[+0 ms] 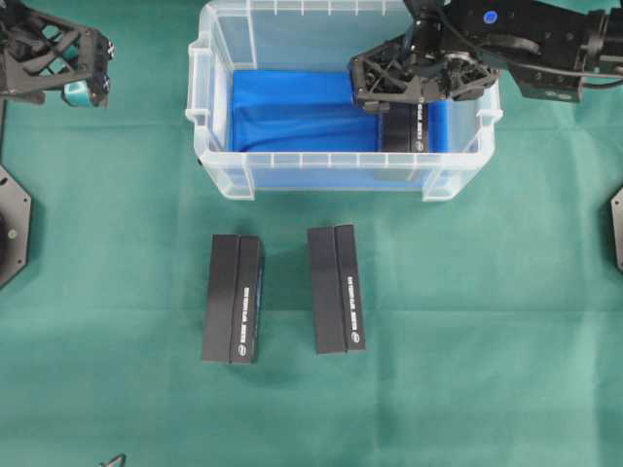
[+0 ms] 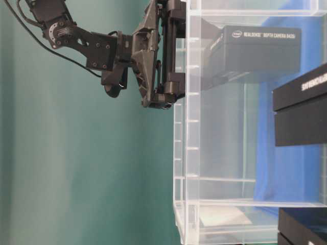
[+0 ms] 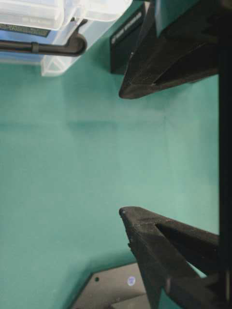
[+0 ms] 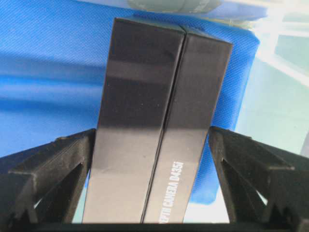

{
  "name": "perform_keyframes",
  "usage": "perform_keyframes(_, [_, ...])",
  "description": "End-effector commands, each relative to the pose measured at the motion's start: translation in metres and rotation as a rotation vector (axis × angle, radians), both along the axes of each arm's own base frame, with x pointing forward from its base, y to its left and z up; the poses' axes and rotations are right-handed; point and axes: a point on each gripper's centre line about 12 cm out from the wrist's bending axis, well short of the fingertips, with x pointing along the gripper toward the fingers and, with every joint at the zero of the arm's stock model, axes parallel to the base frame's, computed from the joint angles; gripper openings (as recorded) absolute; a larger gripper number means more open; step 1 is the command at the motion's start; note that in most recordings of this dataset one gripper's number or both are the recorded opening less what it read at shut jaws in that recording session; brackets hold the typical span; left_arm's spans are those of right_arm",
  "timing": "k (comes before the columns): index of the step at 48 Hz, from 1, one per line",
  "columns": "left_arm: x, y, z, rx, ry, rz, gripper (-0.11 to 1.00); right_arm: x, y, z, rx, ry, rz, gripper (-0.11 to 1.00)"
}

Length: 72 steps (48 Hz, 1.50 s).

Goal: Take out the box from the case.
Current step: 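Lift the black box up out of the case with the right gripper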

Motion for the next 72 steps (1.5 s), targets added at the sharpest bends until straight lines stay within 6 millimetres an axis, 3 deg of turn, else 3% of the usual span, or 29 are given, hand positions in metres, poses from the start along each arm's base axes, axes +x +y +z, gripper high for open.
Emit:
perform_keyframes(1, [0.0,0.001,0.006,0.01,-0.019,0.006,0.96,0.002,-0.003,0.0,-0.006,-0.017,-0.002,0.89])
perform_keyframes(7, [0.0,0.001,0.005,0.01,-0.018,0.006,0.96,0.003,-0.003,0.0,-0.006,-0.02,-0.002,0.67])
perform_keyframes(35, [0.0,0.001,0.006,0.012,-0.02,0.002,0.96,0.005,-0.004,0.01,-0.009,-0.04,-0.016,0.67])
perform_keyframes(51, [0.0,0.001,0.006,0.013,-0.019,-0.003,0.96,0.004,-0.002,0.051,-0.024,-0.062,-0.038,0.67])
perform_keyframes(72, [0.0,0.001,0.006,0.012,-0.018,-0.006,0.96,-0.013,0.009,0.115,-0.05,-0.058,-0.049,0.67])
